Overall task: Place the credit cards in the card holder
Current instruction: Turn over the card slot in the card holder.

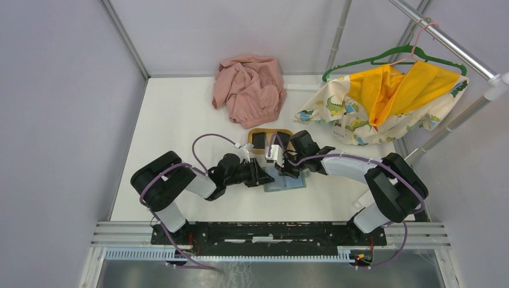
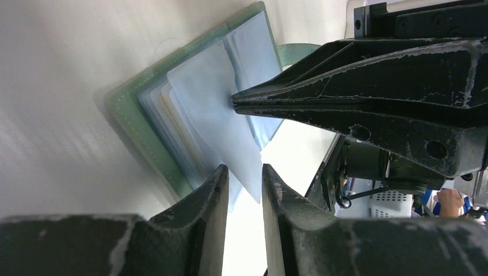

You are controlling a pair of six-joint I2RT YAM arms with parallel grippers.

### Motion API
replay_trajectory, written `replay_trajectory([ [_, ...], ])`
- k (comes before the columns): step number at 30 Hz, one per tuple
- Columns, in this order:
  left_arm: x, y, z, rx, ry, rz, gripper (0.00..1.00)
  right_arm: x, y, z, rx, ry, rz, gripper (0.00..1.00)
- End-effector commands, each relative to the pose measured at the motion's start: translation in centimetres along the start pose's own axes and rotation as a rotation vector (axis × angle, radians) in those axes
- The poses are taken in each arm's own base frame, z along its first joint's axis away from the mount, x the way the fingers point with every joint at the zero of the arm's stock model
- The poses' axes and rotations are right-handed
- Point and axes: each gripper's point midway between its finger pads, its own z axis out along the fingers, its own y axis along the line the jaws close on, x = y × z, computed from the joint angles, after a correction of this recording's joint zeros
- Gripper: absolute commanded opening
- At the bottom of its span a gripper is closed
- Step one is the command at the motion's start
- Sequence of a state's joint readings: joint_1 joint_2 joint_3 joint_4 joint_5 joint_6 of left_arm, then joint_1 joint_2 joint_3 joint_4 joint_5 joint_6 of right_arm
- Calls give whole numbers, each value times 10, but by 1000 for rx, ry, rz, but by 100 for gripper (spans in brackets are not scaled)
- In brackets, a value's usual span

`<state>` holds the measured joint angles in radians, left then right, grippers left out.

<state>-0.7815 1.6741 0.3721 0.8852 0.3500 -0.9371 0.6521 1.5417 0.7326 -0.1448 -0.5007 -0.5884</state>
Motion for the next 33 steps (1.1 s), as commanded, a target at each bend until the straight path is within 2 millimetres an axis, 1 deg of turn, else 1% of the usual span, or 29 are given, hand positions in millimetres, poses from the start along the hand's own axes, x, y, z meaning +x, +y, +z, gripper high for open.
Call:
replay_trajectory([
  [1,-11,-26,10,84,-26,-6,34,-3,5,-2,-18,-14,21,1],
  [2,-11,-27,11,88,-25,-7,34,-4,4,-3,-18,-19,23,2],
  [6,-12,-32,14,107,-23,-9,31,-17,4,-11,-27,-74,24,21],
  [9,-14,-35,17,115,-24,-6,30,-29,0,-25,-20,-135,13,32],
  [11,-15,-36,20,113,-18,-2,30,-33,-5,-36,-1,-169,9,36],
  [17,-18,-39,31,109,-1,19,33,-39,-25,-71,70,-261,21,42],
  [18,-19,-41,33,109,2,24,33,-39,-28,-77,81,-271,22,44],
  [22,-14,-53,49,118,38,59,37,-45,-34,-94,111,-316,-3,49],
  [25,-6,-65,61,134,69,90,39,-47,-37,-103,131,-337,-6,51],
  [26,-8,-69,65,142,68,96,40,-48,-39,-105,140,-341,-4,52],
  [27,-5,-69,66,143,75,98,40,-49,-41,-108,146,-346,-4,52],
  [30,-8,-71,67,147,63,117,41,-51,-44,-116,166,-366,-10,53],
  [33,-23,-84,57,162,0,186,43,-54,-48,-123,201,-372,-30,54],
])
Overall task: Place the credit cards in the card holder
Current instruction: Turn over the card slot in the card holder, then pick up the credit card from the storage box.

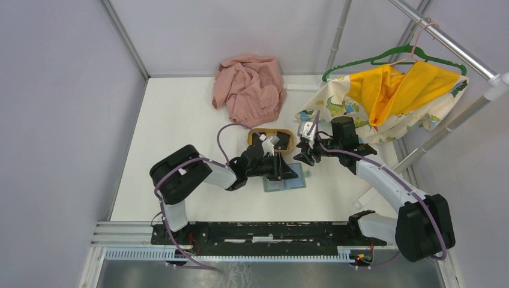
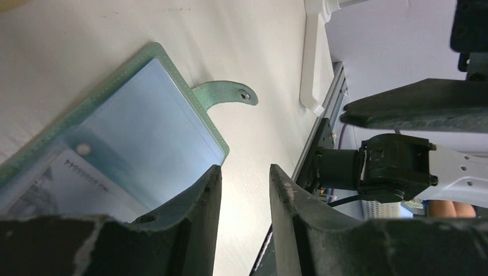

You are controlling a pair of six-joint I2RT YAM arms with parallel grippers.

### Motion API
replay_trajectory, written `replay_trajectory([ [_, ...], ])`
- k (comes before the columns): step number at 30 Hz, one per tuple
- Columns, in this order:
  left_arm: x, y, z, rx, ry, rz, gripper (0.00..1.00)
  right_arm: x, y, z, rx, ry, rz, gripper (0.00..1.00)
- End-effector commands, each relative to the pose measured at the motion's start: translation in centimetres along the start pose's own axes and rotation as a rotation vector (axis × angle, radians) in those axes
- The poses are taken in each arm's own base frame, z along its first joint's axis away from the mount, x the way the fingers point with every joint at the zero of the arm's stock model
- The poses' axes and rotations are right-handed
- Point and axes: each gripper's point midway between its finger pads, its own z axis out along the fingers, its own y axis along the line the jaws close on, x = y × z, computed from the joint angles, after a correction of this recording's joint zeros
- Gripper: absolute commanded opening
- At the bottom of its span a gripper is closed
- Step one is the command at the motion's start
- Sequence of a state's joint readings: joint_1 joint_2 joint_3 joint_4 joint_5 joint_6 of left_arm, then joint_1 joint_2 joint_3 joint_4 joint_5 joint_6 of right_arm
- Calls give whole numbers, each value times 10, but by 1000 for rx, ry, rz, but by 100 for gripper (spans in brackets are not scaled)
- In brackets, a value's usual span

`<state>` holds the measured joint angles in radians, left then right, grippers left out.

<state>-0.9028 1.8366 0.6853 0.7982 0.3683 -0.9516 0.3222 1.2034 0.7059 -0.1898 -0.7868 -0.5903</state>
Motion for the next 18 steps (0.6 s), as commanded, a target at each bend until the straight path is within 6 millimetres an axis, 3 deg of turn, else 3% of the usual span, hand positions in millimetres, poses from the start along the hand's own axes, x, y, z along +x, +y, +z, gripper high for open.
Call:
replay_trajectory([
  [1,-30,-26,-13,42,-99,176,44,-20,-5,-10,32,-61,-78,54],
  [6,-75,-34,-54,-119,-253,389,55,-36,-13,-15,77,-97,-140,58],
  [12,-124,-14,-117,-427,-429,509,94,-68,-23,-16,63,-173,-231,69],
  [15,-136,-3,-121,-418,-395,472,98,-83,-37,-12,67,-190,-197,69],
  [18,-144,15,-110,-357,-322,372,95,-81,-47,-3,66,-167,-96,68],
])
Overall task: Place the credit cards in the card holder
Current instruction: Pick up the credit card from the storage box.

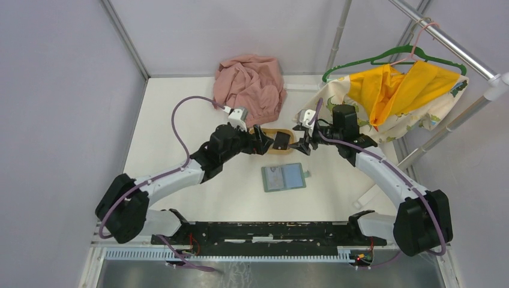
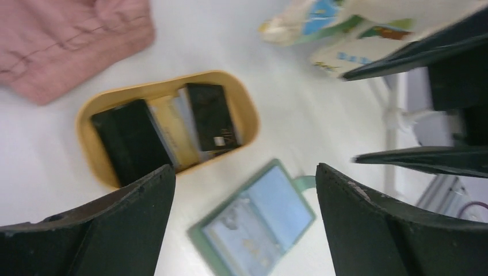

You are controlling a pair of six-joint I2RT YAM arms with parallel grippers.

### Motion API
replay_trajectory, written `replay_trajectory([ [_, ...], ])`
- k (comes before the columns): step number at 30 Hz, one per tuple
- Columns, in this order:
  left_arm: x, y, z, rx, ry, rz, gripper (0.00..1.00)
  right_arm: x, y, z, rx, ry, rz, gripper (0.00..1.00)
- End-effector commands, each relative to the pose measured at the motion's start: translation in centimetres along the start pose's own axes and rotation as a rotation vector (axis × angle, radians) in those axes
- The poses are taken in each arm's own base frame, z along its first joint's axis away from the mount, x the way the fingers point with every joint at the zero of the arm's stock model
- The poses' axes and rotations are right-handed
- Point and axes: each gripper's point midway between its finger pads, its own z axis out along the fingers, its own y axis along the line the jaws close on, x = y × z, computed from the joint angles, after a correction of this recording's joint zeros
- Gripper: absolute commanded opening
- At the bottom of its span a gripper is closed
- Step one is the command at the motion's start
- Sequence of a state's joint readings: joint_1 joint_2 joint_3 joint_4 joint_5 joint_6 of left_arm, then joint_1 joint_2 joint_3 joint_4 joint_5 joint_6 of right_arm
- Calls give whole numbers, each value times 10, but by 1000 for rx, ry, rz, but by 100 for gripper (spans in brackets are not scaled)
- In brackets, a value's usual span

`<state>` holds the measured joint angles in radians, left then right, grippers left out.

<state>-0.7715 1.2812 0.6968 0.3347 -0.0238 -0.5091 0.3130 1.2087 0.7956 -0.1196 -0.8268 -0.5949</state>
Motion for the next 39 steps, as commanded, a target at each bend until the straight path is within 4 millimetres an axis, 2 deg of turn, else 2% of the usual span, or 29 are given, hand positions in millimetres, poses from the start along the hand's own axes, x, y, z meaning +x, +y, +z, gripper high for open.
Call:
replay_trajectory([
  [1,15,32,22,7,145,-38,93,-23,-25,9,27,-42,48,68],
  [7,34,28,64,83,265,-113,79,18,-9,16,33,1,174,65],
  [10,40,31,84,79,307,-134,73,24,-9,16,35,-2,203,65],
  [16,58,44,108,18,380,-177,70,27,-10,16,27,6,231,64],
  [25,73,52,121,-24,451,-199,66,26,-12,14,27,1,236,64],
  [30,77,43,124,7,466,-206,63,26,-12,13,27,-1,240,64],
  [39,75,25,127,73,461,-238,50,26,-13,11,26,-5,247,64],
])
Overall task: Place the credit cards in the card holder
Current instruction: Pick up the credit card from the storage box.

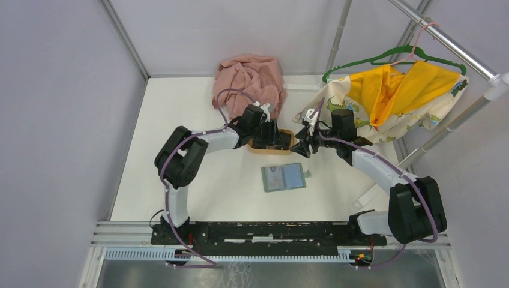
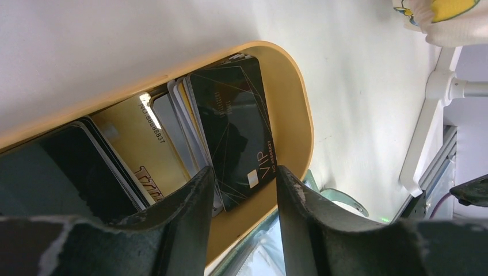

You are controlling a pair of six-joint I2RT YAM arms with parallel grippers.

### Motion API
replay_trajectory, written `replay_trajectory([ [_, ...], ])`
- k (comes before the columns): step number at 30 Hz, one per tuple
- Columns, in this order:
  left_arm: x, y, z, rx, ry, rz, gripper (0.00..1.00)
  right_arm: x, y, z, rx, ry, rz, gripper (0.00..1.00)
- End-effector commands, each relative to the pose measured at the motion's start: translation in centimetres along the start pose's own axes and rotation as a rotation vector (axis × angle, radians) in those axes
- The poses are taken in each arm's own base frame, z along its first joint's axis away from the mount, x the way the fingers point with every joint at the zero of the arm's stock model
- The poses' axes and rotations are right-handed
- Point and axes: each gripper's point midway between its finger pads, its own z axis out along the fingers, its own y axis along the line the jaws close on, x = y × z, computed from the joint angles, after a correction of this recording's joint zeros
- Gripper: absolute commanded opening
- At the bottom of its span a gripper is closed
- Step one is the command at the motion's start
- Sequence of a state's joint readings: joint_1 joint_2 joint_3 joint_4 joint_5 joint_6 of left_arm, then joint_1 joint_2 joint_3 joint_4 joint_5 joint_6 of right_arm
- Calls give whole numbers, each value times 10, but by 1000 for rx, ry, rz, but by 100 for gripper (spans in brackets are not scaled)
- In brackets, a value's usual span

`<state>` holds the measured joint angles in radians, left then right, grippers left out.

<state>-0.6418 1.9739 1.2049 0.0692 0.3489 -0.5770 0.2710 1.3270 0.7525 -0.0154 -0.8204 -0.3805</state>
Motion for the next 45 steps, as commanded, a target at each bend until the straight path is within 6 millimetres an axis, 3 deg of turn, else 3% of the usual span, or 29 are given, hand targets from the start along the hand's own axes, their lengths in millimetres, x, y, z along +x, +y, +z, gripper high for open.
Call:
replay_trajectory([
  [1,-18,-30,1,101,-36,-17,49,-17,-4,-1,-6,-47,-24,63],
  [11,-29,-50,-9,181,-82,-47,44,-17,-5,-2,-6,-49,-17,63],
  [22,-24,-58,1,264,-63,-92,40,-17,-8,-5,-1,-53,-10,63],
  [45,-17,-46,33,207,8,-193,48,-20,-11,-11,7,-67,1,63],
])
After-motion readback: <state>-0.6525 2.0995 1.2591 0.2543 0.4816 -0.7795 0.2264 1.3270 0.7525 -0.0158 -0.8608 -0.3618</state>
